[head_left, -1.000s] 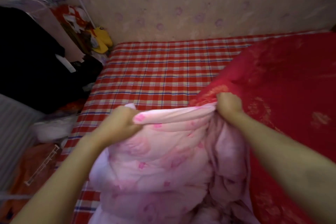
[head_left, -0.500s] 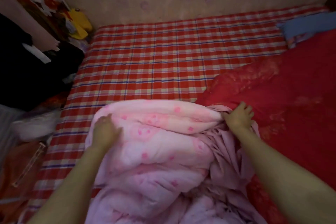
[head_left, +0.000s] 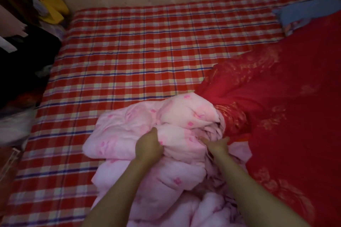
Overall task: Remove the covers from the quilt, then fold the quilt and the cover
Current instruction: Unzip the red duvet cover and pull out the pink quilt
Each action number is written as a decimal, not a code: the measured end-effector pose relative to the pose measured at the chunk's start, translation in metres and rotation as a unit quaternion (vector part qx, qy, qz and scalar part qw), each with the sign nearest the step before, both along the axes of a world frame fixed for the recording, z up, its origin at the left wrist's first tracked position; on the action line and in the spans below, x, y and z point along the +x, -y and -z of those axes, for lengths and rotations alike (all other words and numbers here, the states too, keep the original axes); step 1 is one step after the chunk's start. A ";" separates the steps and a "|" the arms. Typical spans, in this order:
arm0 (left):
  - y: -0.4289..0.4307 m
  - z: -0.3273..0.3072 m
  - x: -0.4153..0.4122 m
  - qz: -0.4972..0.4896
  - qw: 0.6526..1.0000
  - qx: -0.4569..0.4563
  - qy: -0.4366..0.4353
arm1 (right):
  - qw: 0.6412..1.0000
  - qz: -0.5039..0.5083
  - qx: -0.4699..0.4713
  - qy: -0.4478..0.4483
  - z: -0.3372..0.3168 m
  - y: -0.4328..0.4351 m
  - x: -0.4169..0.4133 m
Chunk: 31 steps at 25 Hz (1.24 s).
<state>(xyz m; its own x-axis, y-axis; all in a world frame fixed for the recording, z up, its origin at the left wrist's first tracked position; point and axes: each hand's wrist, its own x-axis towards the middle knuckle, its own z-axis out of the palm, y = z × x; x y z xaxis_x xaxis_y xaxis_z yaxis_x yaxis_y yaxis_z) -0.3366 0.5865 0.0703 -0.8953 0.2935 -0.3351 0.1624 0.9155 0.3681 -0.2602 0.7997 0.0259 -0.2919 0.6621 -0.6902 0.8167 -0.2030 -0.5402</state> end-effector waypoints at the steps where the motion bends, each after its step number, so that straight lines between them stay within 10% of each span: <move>1: 0.008 -0.014 -0.007 0.000 0.999 0.030 -0.020 | 1.000 -0.023 0.003 0.002 -0.005 0.005 -0.011; 4: 0.045 -0.067 -0.047 -0.025 0.998 0.002 -0.054 | 0.973 -0.192 0.121 -0.033 -0.047 0.001 -0.047; 10: 0.142 -0.118 -0.145 -0.129 0.986 0.033 -0.102 | 0.772 -0.373 0.514 0.041 -0.178 -0.115 -0.102; 15: 0.130 -0.036 -0.149 -0.249 0.965 -0.079 0.021 | 0.895 -0.184 0.405 -0.035 -0.145 -0.098 -0.099; 18: 0.077 -0.015 -0.097 -0.057 0.995 0.003 -0.086 | 0.948 -0.179 0.254 0.074 -0.089 -0.078 -0.007; 21: 0.006 -0.012 0.025 0.217 0.966 0.105 0.092 | 0.943 -0.162 0.085 0.279 -0.028 -0.036 0.116; 24: -0.016 -0.002 0.128 0.308 0.896 -0.070 0.312 | 0.939 -0.034 0.098 0.328 0.002 0.021 0.218; 31: 0.000 0.079 0.148 0.352 0.862 -0.157 0.329 | 0.956 0.029 0.031 0.291 0.023 0.049 0.280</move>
<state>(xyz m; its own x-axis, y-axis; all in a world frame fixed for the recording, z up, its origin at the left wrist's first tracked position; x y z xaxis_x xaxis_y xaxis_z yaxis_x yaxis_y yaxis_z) -0.1884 0.5869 -0.0089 -0.1193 0.4890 -0.8641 0.5685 0.7472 0.3443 0.0201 0.7507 0.0029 0.1677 0.7101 -0.6839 0.9707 -0.2400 -0.0111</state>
